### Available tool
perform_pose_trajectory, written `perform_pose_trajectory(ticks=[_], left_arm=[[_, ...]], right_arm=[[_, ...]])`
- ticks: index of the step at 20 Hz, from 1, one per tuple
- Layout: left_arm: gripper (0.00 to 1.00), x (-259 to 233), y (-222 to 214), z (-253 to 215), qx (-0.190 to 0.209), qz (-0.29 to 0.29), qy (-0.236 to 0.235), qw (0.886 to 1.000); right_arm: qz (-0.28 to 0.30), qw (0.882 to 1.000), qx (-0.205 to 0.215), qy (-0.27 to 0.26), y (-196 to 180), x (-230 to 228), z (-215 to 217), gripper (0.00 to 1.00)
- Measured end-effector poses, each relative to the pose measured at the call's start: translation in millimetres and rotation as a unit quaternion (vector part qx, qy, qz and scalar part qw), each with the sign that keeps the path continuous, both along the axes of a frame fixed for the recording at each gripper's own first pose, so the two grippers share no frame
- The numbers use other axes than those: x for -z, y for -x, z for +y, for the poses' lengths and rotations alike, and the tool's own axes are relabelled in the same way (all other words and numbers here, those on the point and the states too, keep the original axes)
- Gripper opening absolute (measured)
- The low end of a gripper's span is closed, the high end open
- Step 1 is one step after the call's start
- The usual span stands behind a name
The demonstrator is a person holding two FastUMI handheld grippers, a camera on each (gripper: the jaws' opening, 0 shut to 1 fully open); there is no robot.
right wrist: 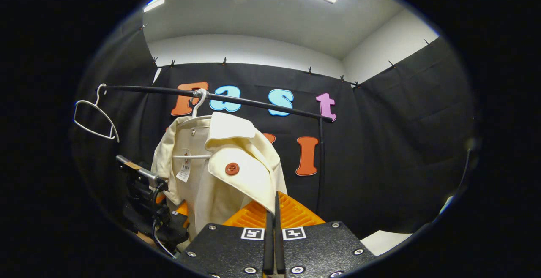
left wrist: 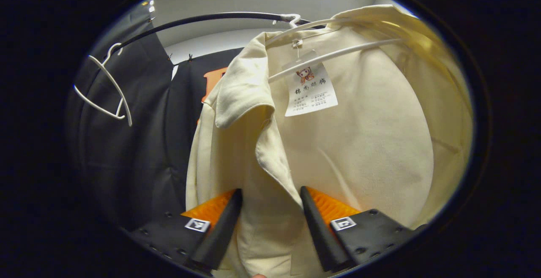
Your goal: Grasp the clothes on the hanger with both hands and then place them into the laundry hamper below.
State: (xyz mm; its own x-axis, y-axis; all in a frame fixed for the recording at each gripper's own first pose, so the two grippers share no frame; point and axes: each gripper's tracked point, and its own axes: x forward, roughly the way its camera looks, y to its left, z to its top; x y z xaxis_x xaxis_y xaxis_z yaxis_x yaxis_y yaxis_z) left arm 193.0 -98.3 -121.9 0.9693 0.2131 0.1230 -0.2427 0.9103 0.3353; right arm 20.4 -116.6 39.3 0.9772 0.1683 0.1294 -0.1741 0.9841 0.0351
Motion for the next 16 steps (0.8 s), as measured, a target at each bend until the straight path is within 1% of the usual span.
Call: perform_pose_trajectory(ticks=[1, 2, 3, 4, 5, 6, 7, 9, 10, 11, 12, 13, 15, 16], left_arm=[[0.18, -3.5, 1.3, 10.1, -0.011, 0.007, -0.02, 1.0], [0.16, -6.1, 1.8, 16.4, -0.006, 0.016, -0.028, 0.999], [0.18, -8.3, 4.8, 19.8, 0.0, 0.022, -0.026, 0.999], [0.14, -11.4, 5.6, 24.9, 0.0, 0.025, -0.023, 0.999], [0.17, -15.2, 10.0, 32.7, -0.003, 0.027, -0.022, 0.999], [0.07, -20.3, 14.4, 40.5, 0.0, 0.031, -0.023, 0.999], [0.12, -25.2, 17.7, 47.7, 0.004, 0.033, -0.023, 0.999], [0.12, -36.3, 24.8, 61.3, 0.006, 0.035, -0.018, 0.999], [0.12, -39.8, 29.0, 61.6, 0.02, 0.037, -0.005, 0.999], [0.13, -42.6, 31.5, 60.1, 0.043, 0.039, 0.012, 0.998], [0.08, -45.4, 33.1, 61.2, 0.058, 0.047, 0.027, 0.997], [0.13, -49.1, 36.0, 62.6, 0.073, 0.055, 0.041, 0.995], [0.13, -57.2, 42.6, 61.8, 0.111, 0.06, 0.084, 0.988], [0.14, -59.2, 44.1, 60.8, 0.133, 0.063, 0.119, 0.982]], right_arm=[[-0.003, 1.0, 0.001, 0.002, 0.7, -0.2, -0.7, 0.01], [-0.007, 1.0, 0.004, 0.005, 0.5, -2.1, -2.1, 0.01], [-0.011, 1.0, 0.009, 0.007, -0.4, -4.0, -4.4, 0.01], [-0.015, 1.0, 0.017, 0.007, -2.3, -5.9, -7.7, 0.01], [-0.016, 0.999, 0.026, 0.008, -4.5, -6.8, -11.6, 0.01], [-0.015, 0.999, 0.036, 0.009, -7.6, -8.1, -13.7, 0.01], [-0.015, 0.999, 0.043, 0.01, -9.8, -9.3, -16.1, 0.01], [-0.02, 0.998, 0.058, 0.009, -10.3, -13.2, -22.4, 0.01], [-0.022, 0.998, 0.065, 0.011, -12.1, -16.1, -24.8, 0.01], [-0.023, 0.997, 0.072, 0.013, -13.2, -17.2, -27.0, 0.01], [-0.024, 0.997, 0.075, 0.014, -14.0, -21.2, -29.3, 0.01], [-0.026, 0.997, 0.077, 0.011, -14.5, -23.6, -30.0, 0.01], [-0.027, 0.996, 0.082, 0.011, -14.9, -25.2, -31.8, 0.01], [-0.028, 0.996, 0.085, 0.012, -13.5, -25.9, -33.0, 0.01]])
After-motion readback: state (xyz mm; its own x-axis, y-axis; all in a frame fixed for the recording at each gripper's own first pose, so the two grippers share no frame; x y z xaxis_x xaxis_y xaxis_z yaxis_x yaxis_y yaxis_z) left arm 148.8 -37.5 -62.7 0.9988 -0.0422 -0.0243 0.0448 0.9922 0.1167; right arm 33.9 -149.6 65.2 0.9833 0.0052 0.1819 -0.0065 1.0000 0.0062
